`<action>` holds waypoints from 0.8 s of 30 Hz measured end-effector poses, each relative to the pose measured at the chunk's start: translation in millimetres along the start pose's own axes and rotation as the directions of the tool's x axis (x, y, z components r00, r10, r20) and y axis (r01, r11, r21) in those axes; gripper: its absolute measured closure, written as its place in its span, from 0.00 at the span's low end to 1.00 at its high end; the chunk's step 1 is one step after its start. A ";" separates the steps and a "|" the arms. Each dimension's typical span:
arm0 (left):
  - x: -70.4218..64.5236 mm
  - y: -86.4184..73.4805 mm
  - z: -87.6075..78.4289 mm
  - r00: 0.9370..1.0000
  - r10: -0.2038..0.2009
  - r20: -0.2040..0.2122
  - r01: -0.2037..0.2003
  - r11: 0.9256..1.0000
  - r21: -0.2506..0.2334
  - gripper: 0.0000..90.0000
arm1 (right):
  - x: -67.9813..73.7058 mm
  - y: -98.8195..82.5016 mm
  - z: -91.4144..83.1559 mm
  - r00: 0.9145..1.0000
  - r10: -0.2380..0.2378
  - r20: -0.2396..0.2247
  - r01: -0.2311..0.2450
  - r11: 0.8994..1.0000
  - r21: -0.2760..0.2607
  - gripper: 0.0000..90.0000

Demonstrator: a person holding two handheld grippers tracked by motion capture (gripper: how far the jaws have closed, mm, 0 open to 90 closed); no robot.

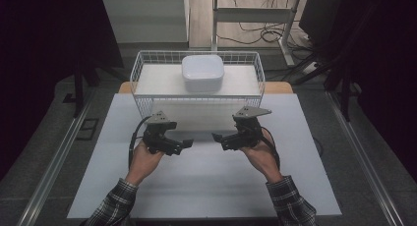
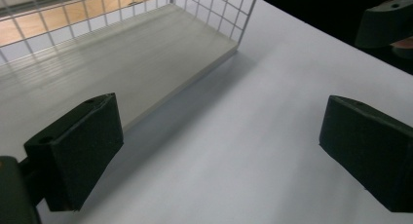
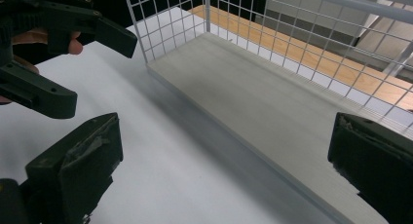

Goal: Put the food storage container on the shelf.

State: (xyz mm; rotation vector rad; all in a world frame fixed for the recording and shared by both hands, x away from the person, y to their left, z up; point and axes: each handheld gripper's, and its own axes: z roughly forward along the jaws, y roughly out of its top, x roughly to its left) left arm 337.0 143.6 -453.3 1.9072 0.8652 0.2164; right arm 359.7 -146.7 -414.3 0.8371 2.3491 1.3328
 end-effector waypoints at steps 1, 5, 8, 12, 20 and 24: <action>-0.9 -1.7 0.6 1.000 -0.001 0.005 0.001 1.000 0.003 0.02 | 0.6 -0.8 -0.4 1.000 0.004 -0.001 -0.004 1.000 0.002 0.00; -6.8 -8.0 2.9 1.000 0.007 0.004 -0.007 1.000 0.014 0.03 | 2.8 -6.7 -3.3 1.000 0.004 0.002 -0.004 1.000 0.016 0.00; -11.3 -11.4 5.3 1.000 0.000 0.011 0.000 1.000 0.015 0.03 | 4.6 -10.8 -5.7 1.000 0.007 0.006 -0.007 1.000 0.019 0.00; -16.3 -14.3 7.5 1.000 0.009 0.014 -0.010 1.000 0.018 0.03 | 7.6 -15.7 -7.4 1.000 0.001 0.004 -0.001 1.000 0.023 0.00; -24.3 -25.0 9.0 1.000 0.028 0.005 -0.028 0.999 0.039 0.03 | 13.1 -29.4 -4.7 1.000 -0.010 0.004 0.010 0.999 0.044 0.00; -25.4 -31.2 9.1 0.999 0.033 -0.003 -0.032 0.998 0.055 0.03 | 15.7 -34.8 -4.0 1.000 -0.016 0.000 0.016 0.999 0.051 0.00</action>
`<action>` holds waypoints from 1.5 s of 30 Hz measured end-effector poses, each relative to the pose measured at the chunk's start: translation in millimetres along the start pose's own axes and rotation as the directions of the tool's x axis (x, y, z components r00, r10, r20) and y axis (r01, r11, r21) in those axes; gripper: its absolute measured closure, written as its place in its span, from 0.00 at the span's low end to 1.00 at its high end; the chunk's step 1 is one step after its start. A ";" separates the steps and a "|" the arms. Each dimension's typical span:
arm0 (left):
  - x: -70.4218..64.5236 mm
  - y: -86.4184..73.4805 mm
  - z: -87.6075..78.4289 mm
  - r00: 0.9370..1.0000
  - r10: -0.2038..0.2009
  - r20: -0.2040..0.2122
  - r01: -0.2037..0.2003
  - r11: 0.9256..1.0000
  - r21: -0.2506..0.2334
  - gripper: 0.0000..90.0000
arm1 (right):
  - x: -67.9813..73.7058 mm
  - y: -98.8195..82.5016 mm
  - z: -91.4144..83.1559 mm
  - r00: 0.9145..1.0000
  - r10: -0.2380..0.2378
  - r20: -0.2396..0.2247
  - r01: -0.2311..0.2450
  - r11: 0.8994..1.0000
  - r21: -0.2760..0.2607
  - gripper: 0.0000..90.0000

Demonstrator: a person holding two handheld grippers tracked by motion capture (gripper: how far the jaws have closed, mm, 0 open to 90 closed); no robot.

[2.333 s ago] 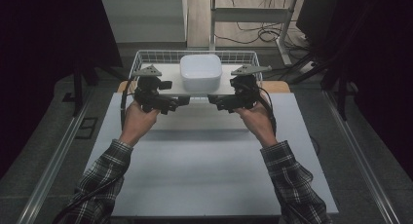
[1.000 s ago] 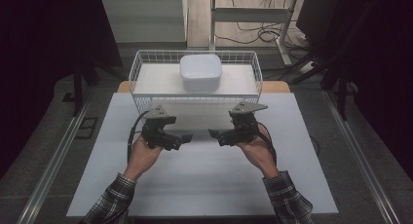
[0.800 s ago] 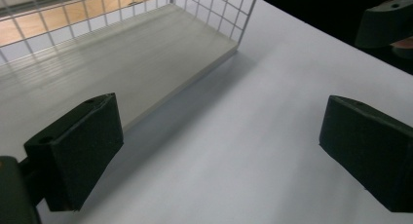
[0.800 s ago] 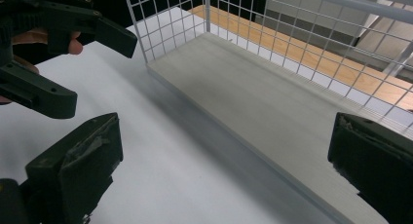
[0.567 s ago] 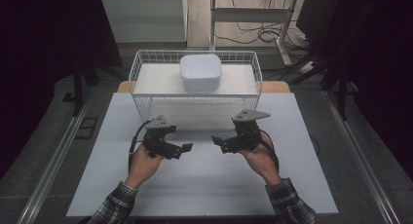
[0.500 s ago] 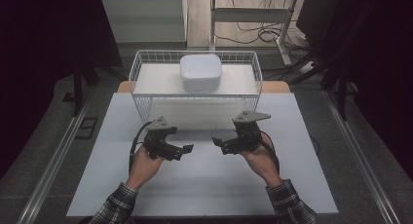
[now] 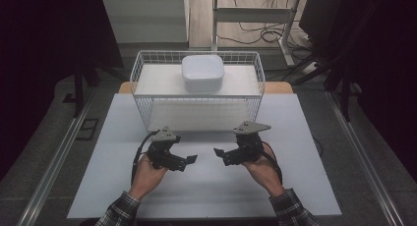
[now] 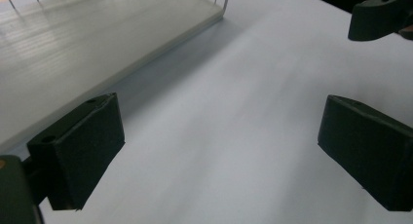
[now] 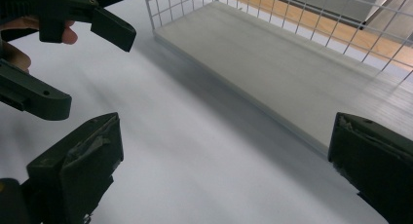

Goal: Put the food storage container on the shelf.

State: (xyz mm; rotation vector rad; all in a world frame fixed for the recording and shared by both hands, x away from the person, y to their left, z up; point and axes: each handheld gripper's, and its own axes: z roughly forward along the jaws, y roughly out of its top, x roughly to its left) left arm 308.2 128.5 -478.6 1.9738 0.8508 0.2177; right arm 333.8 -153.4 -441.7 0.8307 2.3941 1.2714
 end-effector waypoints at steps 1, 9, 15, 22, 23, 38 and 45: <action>-0.1 -1.1 0.2 1.000 -0.004 0.001 0.004 1.000 0.000 0.03 | 0.8 -0.9 -0.2 1.000 0.002 0.000 -0.002 1.000 0.000 0.00; -2.1 -11.1 -3.0 1.000 -0.008 0.000 0.008 1.000 0.008 0.03 | 3.8 -9.4 -5.0 1.000 0.008 0.002 -0.008 1.000 -0.010 0.00; -5.3 -19.5 -5.7 1.000 -0.004 -0.004 0.004 1.000 0.009 0.03 | 4.9 -19.5 -7.9 1.000 0.012 0.007 -0.012 1.000 -0.001 0.00; -5.5 -31.4 -9.7 1.000 -0.008 -0.012 0.009 1.000 0.024 0.03 | 5.3 -32.1 -12.9 1.000 0.013 0.006 -0.013 1.000 0.008 0.00; -5.0 -33.2 -10.5 1.000 -0.011 -0.011 0.011 1.000 0.026 0.03 | 5.3 -33.5 -13.6 1.000 0.010 0.007 -0.010 1.000 0.009 0.00; -0.3 -56.2 -32.5 0.998 -0.050 -0.044 0.051 0.998 0.032 0.03 | 3.5 -58.1 -31.7 0.999 0.022 0.029 -0.022 1.000 0.013 0.00; -0.6 -68.9 -43.5 0.996 -0.065 -0.064 0.068 0.997 0.045 0.03 | -1.3 -70.3 -43.4 0.997 0.045 0.055 -0.046 0.999 0.010 0.00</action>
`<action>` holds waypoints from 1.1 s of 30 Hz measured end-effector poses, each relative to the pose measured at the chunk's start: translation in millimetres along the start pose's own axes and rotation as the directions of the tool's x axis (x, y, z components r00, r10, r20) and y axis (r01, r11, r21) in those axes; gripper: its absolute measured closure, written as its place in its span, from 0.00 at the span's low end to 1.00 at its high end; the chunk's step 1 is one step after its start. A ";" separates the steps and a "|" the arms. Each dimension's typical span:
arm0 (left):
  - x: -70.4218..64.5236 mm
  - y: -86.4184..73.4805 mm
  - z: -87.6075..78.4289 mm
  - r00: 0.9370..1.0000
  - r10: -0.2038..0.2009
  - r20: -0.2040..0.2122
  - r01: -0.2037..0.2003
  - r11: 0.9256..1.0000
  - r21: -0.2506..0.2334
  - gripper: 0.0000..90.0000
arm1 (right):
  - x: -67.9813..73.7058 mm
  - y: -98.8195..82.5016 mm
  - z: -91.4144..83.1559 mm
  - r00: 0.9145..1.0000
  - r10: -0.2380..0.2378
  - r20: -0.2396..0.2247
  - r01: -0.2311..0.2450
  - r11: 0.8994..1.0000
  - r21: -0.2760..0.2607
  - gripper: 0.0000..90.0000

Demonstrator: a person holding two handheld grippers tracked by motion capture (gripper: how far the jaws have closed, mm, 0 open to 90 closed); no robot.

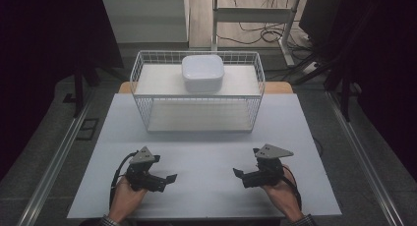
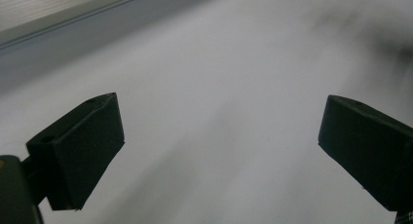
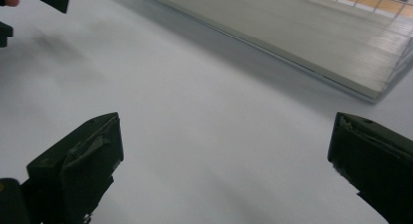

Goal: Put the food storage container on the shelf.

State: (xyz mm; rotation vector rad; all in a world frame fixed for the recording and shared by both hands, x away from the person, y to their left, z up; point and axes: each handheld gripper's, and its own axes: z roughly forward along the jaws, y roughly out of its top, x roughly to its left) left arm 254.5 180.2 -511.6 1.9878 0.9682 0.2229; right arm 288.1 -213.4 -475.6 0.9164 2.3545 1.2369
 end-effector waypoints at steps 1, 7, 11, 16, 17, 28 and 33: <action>0.1 -1.3 -1.4 1.000 -0.001 -0.004 0.001 1.000 0.000 0.03 | -0.9 -2.2 -1.9 1.000 0.004 0.003 -0.004 1.000 -0.001 0.00; 1.2 -12.2 -14.1 0.999 -0.009 -0.038 0.009 1.000 -0.003 0.03 | -3.8 -11.4 -11.3 1.000 0.015 0.026 -0.015 1.000 0.004 0.00; 1.8 -19.3 -21.1 0.998 -0.017 -0.052 0.017 1.000 0.000 0.03 | -5.3 -17.8 -17.3 0.999 0.017 0.045 -0.017 1.000 0.009 0.00; 2.5 -28.5 -28.0 0.997 -0.025 -0.073 0.025 1.000 0.004 0.03 | -6.3 -25.7 -24.9 0.998 0.016 0.067 -0.018 1.000 0.020 0.00; 2.8 -30.3 -29.5 0.997 -0.027 -0.076 0.027 1.000 0.005 0.03 | -6.3 -27.3 -26.6 0.997 0.019 0.071 -0.021 1.000 0.023 0.00; 6.3 -51.9 -43.6 0.993 -0.068 -0.098 0.070 0.997 0.020 0.02 | -5.6 -50.5 -38.2 0.994 0.049 0.095 -0.056 0.996 0.069 0.00; 8.1 -58.7 -43.5 0.989 -0.088 -0.118 0.095 0.994 0.051 0.02 | -4.0 -60.4 -40.3 0.994 0.059 0.096 -0.070 0.991 0.113 0.00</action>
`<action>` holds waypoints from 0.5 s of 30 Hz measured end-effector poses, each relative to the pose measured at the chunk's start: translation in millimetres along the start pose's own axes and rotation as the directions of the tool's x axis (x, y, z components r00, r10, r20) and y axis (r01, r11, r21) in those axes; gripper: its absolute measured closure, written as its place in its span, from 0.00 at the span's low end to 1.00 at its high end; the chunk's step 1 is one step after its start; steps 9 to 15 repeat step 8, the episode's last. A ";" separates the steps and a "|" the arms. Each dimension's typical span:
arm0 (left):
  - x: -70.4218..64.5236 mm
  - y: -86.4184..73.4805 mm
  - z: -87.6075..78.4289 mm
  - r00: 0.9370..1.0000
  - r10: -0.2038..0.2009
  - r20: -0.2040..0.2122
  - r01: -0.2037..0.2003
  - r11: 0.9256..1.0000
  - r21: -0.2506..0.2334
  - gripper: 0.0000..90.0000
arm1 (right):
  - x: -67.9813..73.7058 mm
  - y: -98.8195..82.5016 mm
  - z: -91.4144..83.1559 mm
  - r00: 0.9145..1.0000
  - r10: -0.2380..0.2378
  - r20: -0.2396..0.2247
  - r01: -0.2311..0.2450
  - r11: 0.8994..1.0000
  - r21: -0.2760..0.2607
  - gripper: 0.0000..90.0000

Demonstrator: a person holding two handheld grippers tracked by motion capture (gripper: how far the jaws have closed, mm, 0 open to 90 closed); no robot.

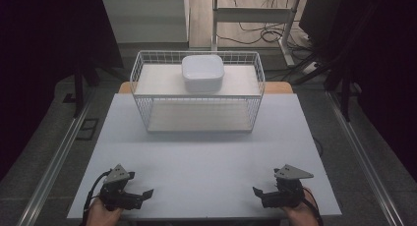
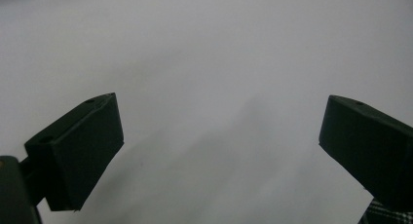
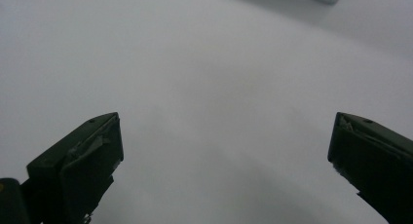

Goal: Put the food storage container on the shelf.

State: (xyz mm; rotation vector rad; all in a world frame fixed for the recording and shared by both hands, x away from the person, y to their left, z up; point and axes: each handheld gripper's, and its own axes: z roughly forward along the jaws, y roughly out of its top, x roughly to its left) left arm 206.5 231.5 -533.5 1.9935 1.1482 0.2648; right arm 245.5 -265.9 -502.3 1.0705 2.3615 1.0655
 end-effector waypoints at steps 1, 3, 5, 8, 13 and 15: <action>0.2 0.0 -0.7 1.000 0.000 -0.001 0.000 1.000 -0.007 0.02 | 0.5 -1.3 0.2 1.000 0.000 -0.001 0.000 1.000 0.006 0.00; 0.8 -0.2 -0.5 1.000 -0.003 0.003 0.003 1.000 -0.004 0.02 | 1.3 -3.4 0.5 1.000 -0.001 -0.001 0.001 1.000 0.025 0.00; 1.3 0.1 -0.1 1.000 -0.009 0.006 0.009 1.000 -0.002 0.02 | 1.7 -5.4 2.3 1.000 0.001 0.000 -0.001 0.999 0.047 0.00; 1.7 0.3 0.1 1.000 -0.014 0.008 0.014 1.000 -0.001 0.02 | 1.6 -7.0 4.2 1.000 -0.001 0.002 0.001 0.998 0.070 0.00; 1.7 0.3 0.1 1.000 -0.014 0.008 0.014 1.000 -0.001 0.02 | 1.6 -7.0 4.2 1.000 -0.001 0.002 0.001 0.998 0.070 0.00; 1.7 0.3 0.1 1.000 -0.014 0.008 0.014 1.000 -0.001 0.02 | 1.6 -7.0 4.2 1.000 -0.001 0.002 0.001 0.998 0.070 0.00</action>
